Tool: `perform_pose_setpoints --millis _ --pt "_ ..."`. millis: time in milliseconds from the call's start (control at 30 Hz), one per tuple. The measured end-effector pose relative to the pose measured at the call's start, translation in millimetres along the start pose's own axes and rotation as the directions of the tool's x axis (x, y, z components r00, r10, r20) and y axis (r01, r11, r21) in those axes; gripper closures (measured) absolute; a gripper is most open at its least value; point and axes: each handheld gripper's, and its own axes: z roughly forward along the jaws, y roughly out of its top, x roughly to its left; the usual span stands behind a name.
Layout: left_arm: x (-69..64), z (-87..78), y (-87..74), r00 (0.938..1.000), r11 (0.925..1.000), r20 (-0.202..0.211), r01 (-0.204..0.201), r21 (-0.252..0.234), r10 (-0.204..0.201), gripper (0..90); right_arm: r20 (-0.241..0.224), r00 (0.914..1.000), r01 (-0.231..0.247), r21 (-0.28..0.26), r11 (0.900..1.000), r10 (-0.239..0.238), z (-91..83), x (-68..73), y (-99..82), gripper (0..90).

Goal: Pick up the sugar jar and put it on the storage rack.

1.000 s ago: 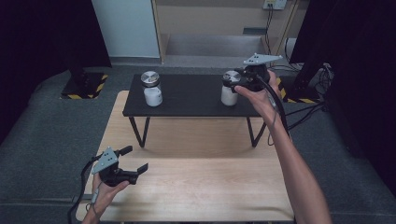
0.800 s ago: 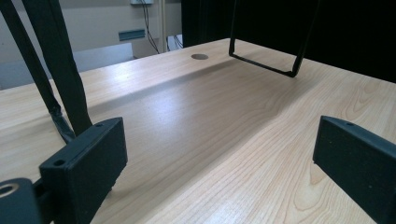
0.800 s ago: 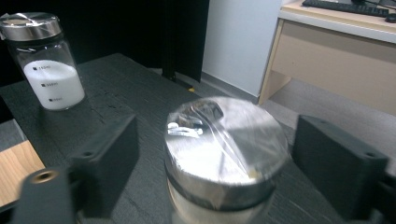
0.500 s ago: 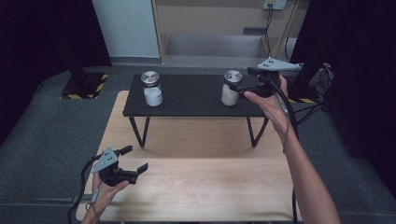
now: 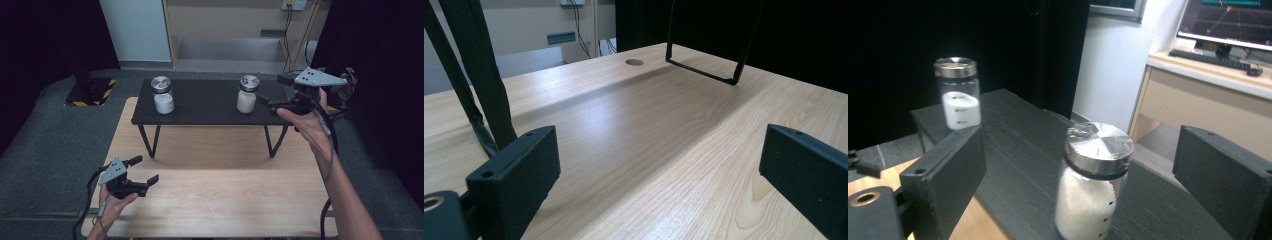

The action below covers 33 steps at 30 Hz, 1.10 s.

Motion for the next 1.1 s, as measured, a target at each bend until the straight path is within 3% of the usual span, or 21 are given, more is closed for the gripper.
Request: perform_pose_setpoints --millis 133,433,467,933,1100 --pt "-0.9 1.0 0.6 1.0000 1.0000 0.001 -0.004 0.005 0.004 1.7 -0.031 0.9988 0.037 -0.009 0.9993 -0.037 -13.9 4.6 -3.5 7.5" --pt "-1.7 0.5 0.6 1.0000 1.0000 0.000 -0.004 0.002 0.004 1.7 -0.069 0.9957 0.062 -0.007 0.9981 -0.062 -33.8 13.9 -12.5 7.6" --pt "-1.9 0.4 0.7 1.0000 1.0000 0.000 -0.004 0.003 0.004 1.8 -0.091 0.9928 0.077 -0.009 0.9970 -0.078 -36.0 14.2 -17.7 8.4" --pt "-2.3 1.5 1.0 1.0000 0.9999 0.001 -0.009 0.012 0.009 1.8 -0.134 0.9879 0.081 0.018 0.9965 -0.078 -35.1 30.1 -66.4 7.7" --pt "-2.3 1.2 0.9 1.0000 0.9999 0.001 -0.009 0.010 0.009 1.8 -0.139 0.9888 0.057 0.025 0.9980 -0.053 -30.7 35.1 -87.4 7.6"
